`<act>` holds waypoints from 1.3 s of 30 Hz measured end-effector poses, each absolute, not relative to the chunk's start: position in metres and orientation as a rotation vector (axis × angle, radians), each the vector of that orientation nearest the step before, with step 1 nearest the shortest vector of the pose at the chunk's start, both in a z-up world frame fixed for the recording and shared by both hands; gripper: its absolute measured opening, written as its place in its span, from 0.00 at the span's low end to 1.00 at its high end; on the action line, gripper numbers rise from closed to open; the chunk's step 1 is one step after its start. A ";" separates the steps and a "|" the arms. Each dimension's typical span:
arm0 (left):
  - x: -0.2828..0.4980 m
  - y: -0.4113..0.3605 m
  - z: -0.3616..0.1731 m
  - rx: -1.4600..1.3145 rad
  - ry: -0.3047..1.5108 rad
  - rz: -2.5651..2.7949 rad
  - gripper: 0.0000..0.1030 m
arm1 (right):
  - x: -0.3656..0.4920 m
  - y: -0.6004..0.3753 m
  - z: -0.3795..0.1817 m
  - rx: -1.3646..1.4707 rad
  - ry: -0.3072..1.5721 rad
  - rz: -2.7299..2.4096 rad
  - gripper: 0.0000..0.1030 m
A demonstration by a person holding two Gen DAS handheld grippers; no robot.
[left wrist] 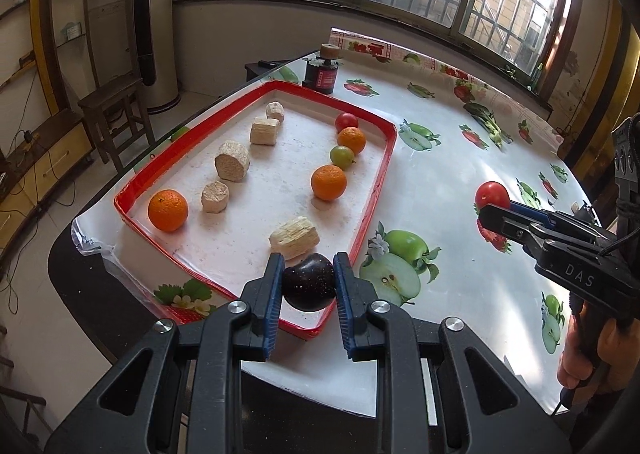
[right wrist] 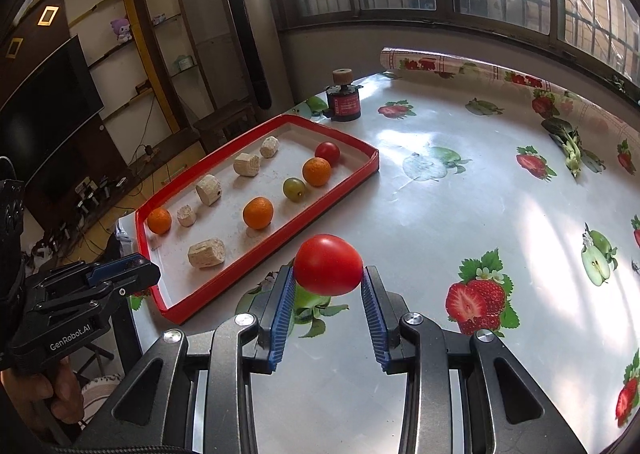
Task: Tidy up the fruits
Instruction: 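Carry the plum in the left tool while the right tool carries the tomato over the tray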
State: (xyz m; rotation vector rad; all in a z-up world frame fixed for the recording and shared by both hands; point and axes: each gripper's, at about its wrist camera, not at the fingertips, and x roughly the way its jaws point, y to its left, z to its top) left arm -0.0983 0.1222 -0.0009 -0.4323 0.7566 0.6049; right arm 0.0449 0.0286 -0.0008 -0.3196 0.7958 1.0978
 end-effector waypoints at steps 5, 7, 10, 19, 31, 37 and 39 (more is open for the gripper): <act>-0.104 0.135 -0.001 -0.440 0.751 0.626 0.21 | 0.040 0.041 0.000 -0.330 0.792 1.112 0.34; -0.106 0.140 -0.001 -0.445 0.749 0.633 0.21 | 0.039 0.047 0.000 -0.334 0.791 1.117 0.34; -0.107 0.147 -0.002 -0.451 0.749 0.643 0.21 | 0.037 0.055 0.000 -0.343 0.790 1.124 0.34; -0.110 0.168 -0.010 -0.474 0.758 0.668 0.21 | 0.033 0.080 -0.006 -0.362 0.801 1.150 0.34; -0.091 0.203 -0.012 -0.492 0.772 0.668 0.21 | 0.051 0.133 -0.021 -0.390 0.828 1.152 0.34; -0.075 0.211 -0.018 -0.490 0.795 0.665 0.21 | 0.063 0.164 -0.033 -0.424 0.845 1.137 0.34; -0.071 0.214 -0.021 -0.487 0.804 0.669 0.21 | 0.066 0.171 -0.037 -0.432 0.850 1.138 0.34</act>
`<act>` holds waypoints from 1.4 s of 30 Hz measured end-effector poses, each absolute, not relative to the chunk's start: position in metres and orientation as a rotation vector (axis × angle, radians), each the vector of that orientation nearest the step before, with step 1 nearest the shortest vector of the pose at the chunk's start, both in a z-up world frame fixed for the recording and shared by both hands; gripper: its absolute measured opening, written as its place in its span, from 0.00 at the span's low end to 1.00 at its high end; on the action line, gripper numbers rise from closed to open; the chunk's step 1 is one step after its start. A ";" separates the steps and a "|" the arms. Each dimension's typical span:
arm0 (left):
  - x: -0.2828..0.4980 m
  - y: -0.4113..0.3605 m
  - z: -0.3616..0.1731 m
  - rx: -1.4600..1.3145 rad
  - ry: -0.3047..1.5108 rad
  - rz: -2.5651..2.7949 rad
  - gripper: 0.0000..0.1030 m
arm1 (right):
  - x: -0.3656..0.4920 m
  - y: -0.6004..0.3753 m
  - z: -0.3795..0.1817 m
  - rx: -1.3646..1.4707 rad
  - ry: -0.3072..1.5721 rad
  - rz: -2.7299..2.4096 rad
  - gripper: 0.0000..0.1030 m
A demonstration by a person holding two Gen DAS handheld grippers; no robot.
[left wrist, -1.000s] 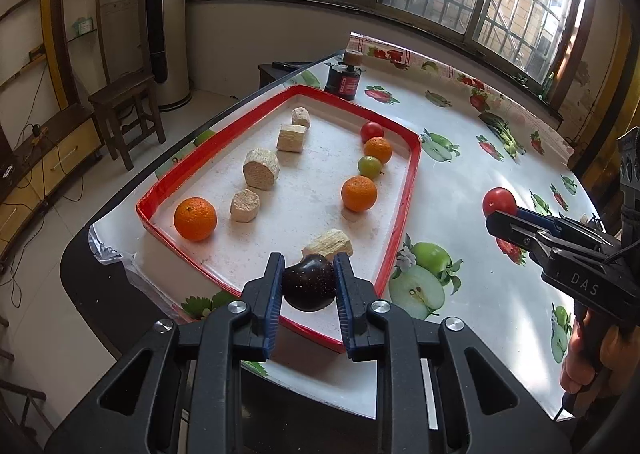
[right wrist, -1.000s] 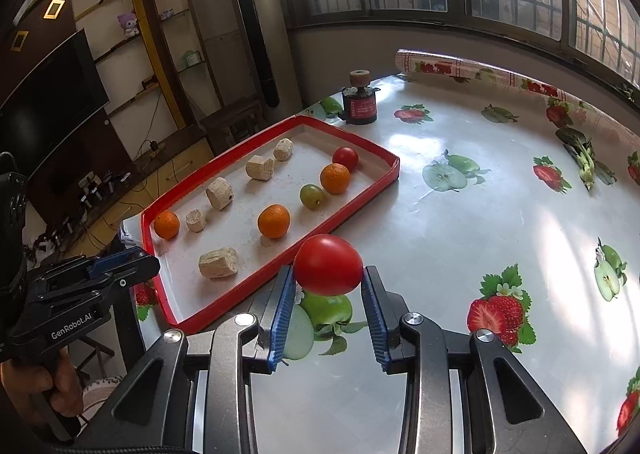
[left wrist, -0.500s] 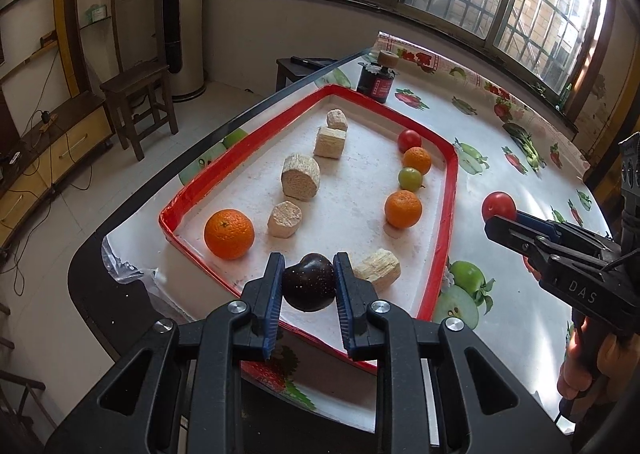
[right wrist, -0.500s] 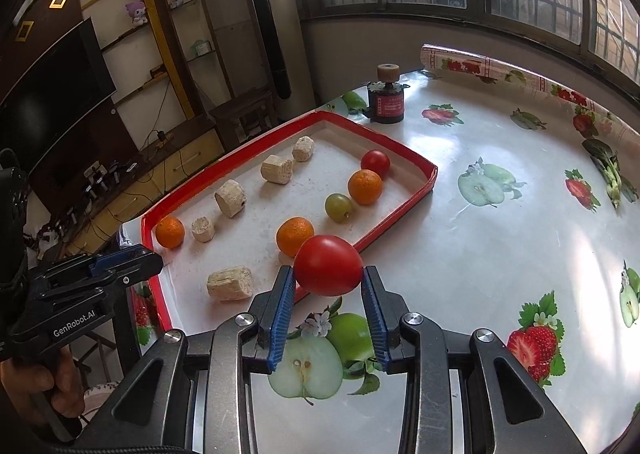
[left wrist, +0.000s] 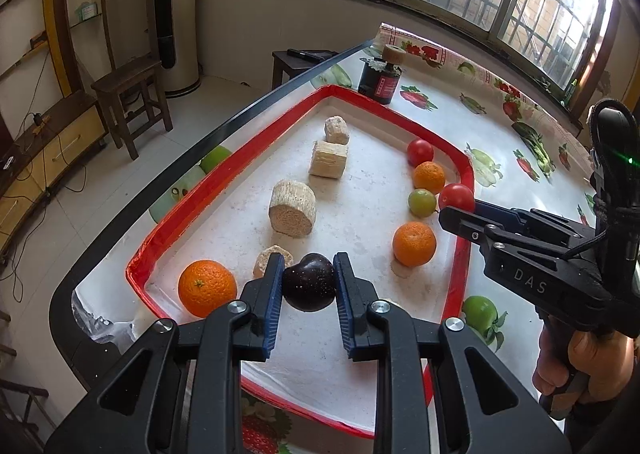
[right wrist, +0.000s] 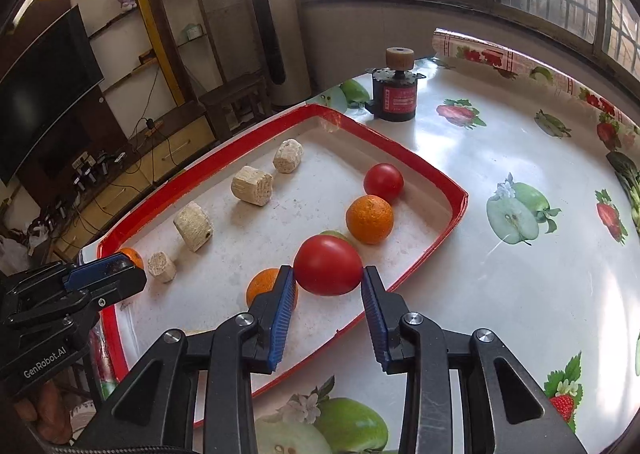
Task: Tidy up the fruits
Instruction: 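Carry the plum in the left tool while the right tool carries the tomato over the tray, then open the left tool to drop the plum while the right tool releases the tomato into the tray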
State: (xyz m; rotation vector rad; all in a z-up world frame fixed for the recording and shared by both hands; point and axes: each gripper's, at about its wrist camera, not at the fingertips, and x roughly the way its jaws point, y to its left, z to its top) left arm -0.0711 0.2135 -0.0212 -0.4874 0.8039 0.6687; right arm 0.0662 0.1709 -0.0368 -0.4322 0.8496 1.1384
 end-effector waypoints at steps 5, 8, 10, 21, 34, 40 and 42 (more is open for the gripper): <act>-0.066 0.218 -0.032 -0.486 0.837 0.674 0.21 | 0.072 0.181 -0.047 -0.445 0.869 1.138 0.34; -0.065 0.218 -0.037 -0.482 0.850 0.675 0.22 | 0.074 0.183 -0.051 -0.445 0.872 1.141 0.34; -0.064 0.216 -0.037 -0.465 0.854 0.680 0.22 | 0.075 0.183 -0.052 -0.445 0.873 1.142 0.34; -0.066 0.215 -0.035 -0.470 0.861 0.699 0.25 | 0.076 0.178 -0.051 -0.412 0.882 1.162 0.39; -0.084 0.203 -0.028 -0.457 0.840 0.721 0.48 | 0.070 0.160 -0.036 -0.401 0.848 1.167 0.48; -0.100 0.192 -0.026 -0.467 0.826 0.716 0.48 | 0.066 0.143 -0.022 -0.401 0.814 1.195 0.54; -0.107 0.187 -0.024 -0.458 0.822 0.718 0.48 | 0.063 0.139 -0.018 -0.406 0.799 1.218 0.56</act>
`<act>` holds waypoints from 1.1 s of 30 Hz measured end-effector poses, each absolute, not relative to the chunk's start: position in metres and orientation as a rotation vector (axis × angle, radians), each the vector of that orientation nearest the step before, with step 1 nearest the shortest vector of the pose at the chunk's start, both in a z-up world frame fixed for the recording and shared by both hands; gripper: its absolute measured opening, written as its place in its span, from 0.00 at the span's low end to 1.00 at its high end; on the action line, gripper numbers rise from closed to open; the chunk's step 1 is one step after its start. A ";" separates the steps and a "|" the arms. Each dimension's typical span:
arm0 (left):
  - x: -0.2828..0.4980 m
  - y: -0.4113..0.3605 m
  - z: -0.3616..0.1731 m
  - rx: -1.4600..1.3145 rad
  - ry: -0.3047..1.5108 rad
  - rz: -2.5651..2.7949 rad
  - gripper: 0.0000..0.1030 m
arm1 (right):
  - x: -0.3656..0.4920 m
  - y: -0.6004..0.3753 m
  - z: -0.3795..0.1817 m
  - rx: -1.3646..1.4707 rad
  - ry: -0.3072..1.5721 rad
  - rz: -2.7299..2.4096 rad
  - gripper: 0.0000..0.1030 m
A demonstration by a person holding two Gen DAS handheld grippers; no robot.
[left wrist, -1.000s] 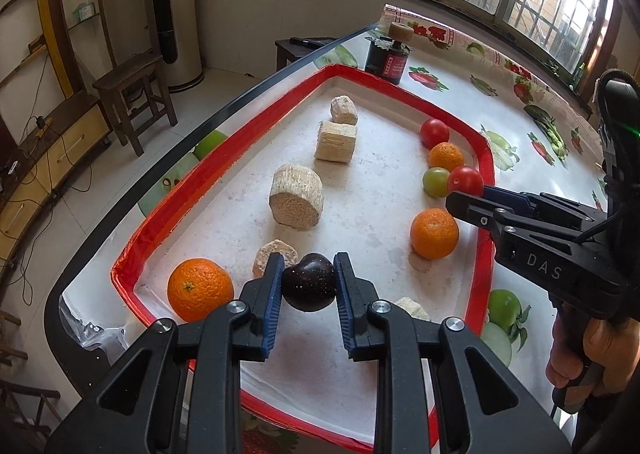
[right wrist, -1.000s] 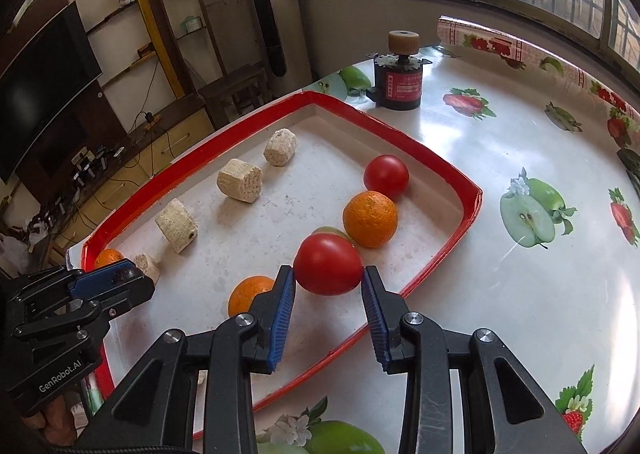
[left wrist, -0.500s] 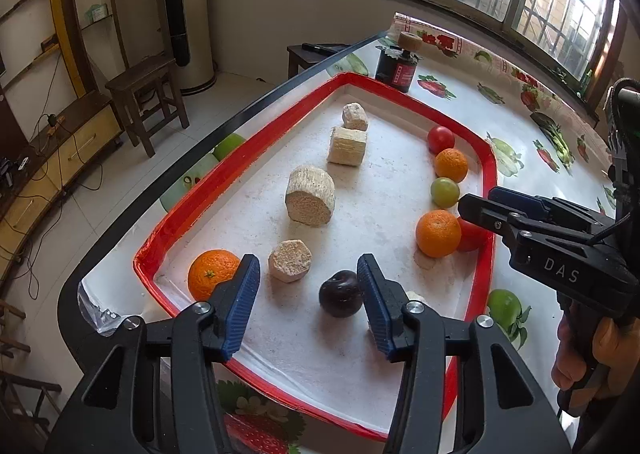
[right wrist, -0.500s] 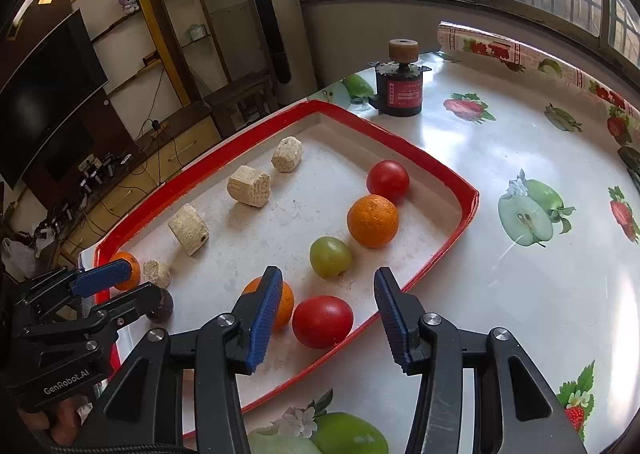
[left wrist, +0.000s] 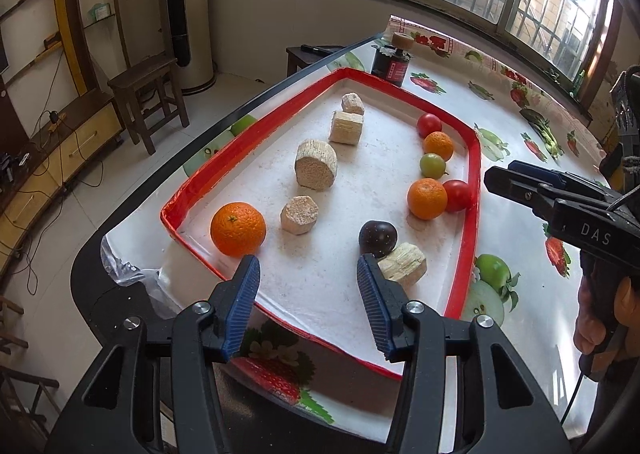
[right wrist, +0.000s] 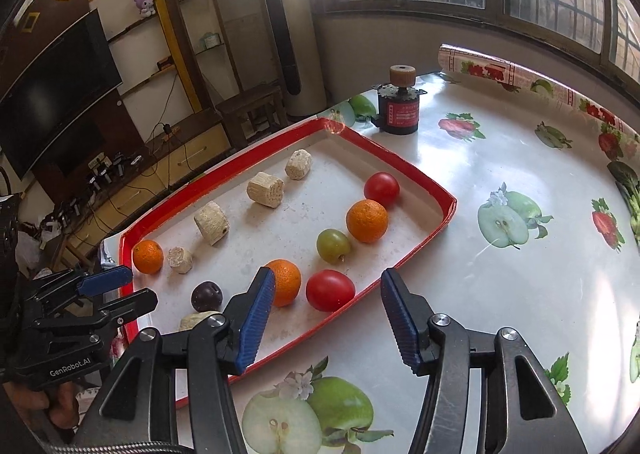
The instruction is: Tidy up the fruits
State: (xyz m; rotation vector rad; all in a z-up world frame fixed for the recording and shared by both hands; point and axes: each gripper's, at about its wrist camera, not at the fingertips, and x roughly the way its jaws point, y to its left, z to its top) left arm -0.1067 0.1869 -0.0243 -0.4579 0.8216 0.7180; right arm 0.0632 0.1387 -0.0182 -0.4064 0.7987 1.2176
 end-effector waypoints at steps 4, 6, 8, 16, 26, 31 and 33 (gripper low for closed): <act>-0.121 0.175 -0.019 -0.430 0.797 0.732 0.63 | 0.056 0.130 -0.013 -0.432 0.761 1.266 0.67; -0.128 0.170 -0.016 -0.414 0.781 0.736 0.66 | 0.052 0.125 -0.011 -0.447 0.739 1.293 0.75; -0.134 0.165 -0.013 -0.400 0.772 0.739 0.70 | 0.048 0.120 -0.009 -0.463 0.717 1.322 0.79; -0.154 0.143 -0.004 -0.337 0.732 0.750 0.75 | 0.020 0.102 -0.004 -0.569 0.646 1.479 0.84; -0.176 0.121 0.014 -0.304 0.676 0.789 0.77 | -0.016 0.066 0.002 -0.680 0.547 1.621 0.85; -0.180 0.109 0.024 -0.278 0.661 0.795 0.80 | -0.028 0.050 0.006 -0.737 0.480 1.638 0.86; -0.179 0.105 0.026 -0.265 0.666 0.795 0.80 | -0.031 0.046 0.007 -0.749 0.462 1.642 0.86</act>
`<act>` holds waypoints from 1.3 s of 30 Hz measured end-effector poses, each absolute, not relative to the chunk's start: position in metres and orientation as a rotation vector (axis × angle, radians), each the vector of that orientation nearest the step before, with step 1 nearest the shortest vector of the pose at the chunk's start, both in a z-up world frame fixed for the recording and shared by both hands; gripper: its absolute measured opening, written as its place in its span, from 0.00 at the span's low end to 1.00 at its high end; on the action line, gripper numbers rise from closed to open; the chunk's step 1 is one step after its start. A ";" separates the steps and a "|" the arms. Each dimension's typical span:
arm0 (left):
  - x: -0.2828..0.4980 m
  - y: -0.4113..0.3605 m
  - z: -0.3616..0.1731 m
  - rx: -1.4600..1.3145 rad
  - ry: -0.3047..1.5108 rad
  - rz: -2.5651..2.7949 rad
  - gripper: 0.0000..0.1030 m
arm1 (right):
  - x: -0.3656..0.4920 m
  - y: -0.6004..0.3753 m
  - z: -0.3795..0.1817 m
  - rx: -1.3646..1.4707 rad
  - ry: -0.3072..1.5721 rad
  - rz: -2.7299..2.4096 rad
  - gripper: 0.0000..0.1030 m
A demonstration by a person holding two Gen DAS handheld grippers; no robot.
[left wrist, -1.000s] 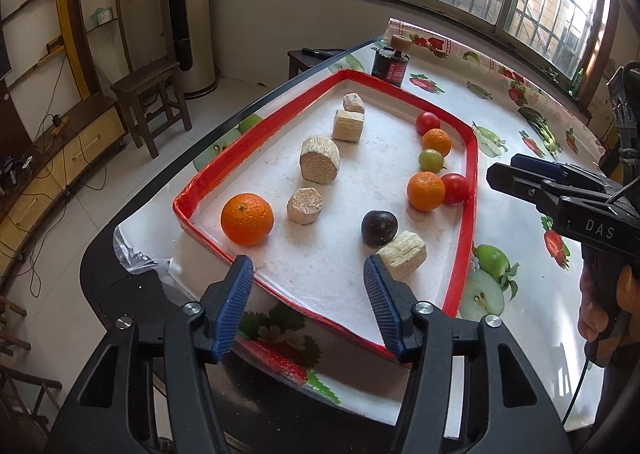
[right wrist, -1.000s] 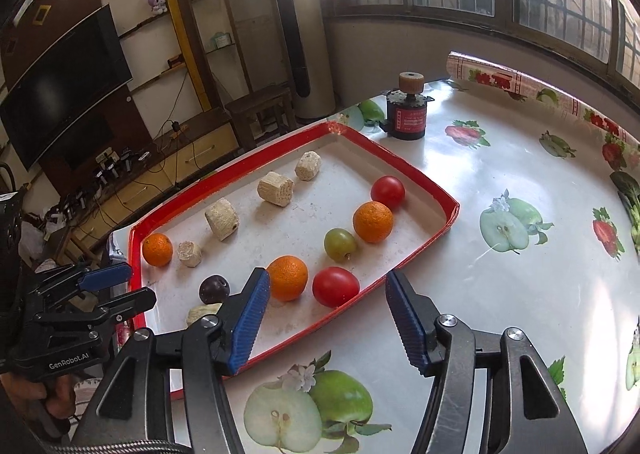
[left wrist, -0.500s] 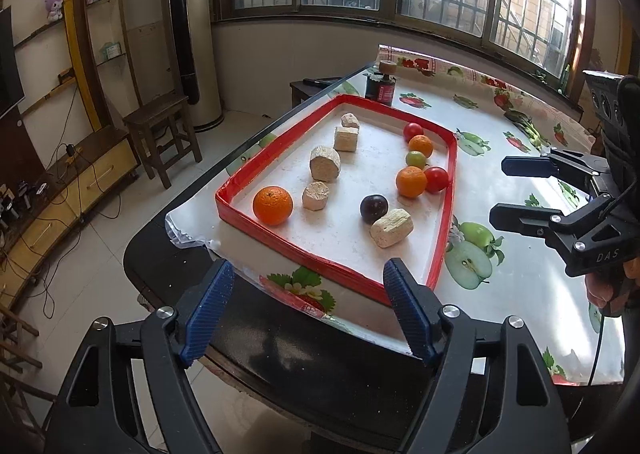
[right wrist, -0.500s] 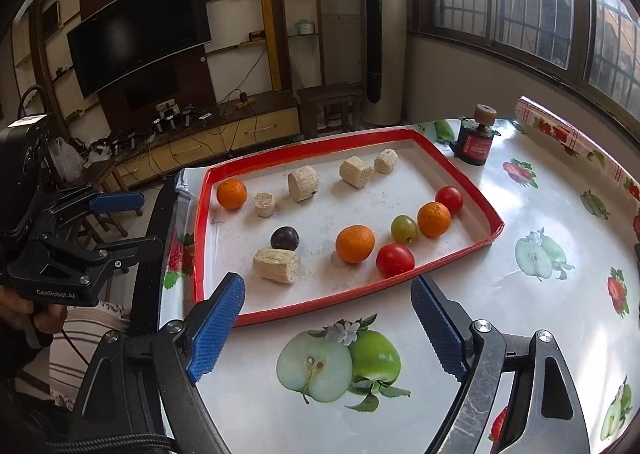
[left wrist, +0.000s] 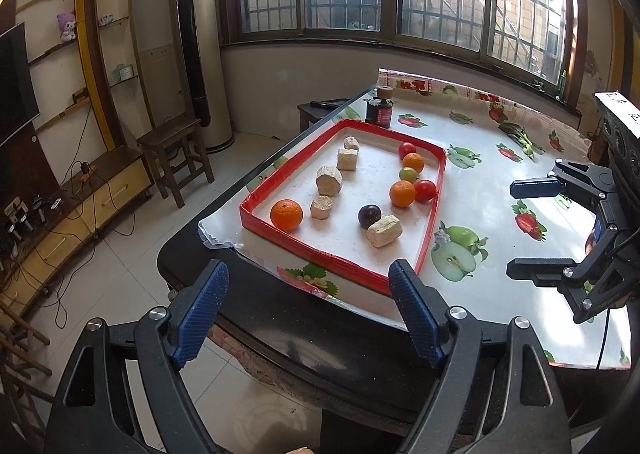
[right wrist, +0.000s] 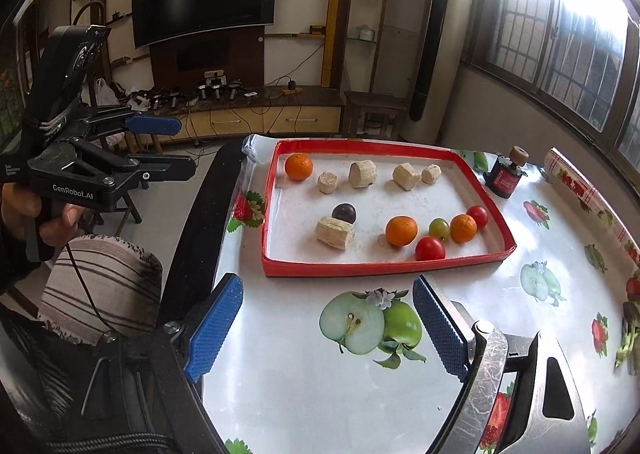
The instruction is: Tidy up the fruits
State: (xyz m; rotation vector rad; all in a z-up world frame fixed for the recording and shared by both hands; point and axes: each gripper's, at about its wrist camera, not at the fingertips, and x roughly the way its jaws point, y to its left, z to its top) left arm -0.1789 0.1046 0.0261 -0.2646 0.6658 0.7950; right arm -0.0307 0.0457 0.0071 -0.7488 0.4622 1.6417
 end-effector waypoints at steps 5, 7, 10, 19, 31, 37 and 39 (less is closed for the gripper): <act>-0.177 0.093 0.029 -0.238 0.661 0.792 0.80 | -0.032 0.039 0.009 -0.751 0.449 1.643 0.86; -0.177 0.090 0.030 -0.235 0.655 0.789 0.80 | -0.032 0.037 0.010 -0.747 0.446 1.641 0.86; -0.177 0.088 0.031 -0.233 0.650 0.796 0.80 | -0.032 0.034 0.013 -0.738 0.433 1.642 0.86; -0.179 0.082 0.034 -0.231 0.627 0.794 0.80 | -0.032 0.028 0.019 -0.718 0.413 1.632 0.86; -0.176 0.078 0.035 -0.225 0.632 0.777 0.80 | -0.033 0.026 0.022 -0.713 0.399 1.630 0.86; -0.177 0.077 0.034 -0.209 0.613 0.798 0.80 | -0.033 0.025 0.023 -0.697 0.395 1.634 0.86; -0.177 0.076 0.035 -0.194 0.608 0.812 0.80 | -0.033 0.025 0.023 -0.694 0.395 1.635 0.86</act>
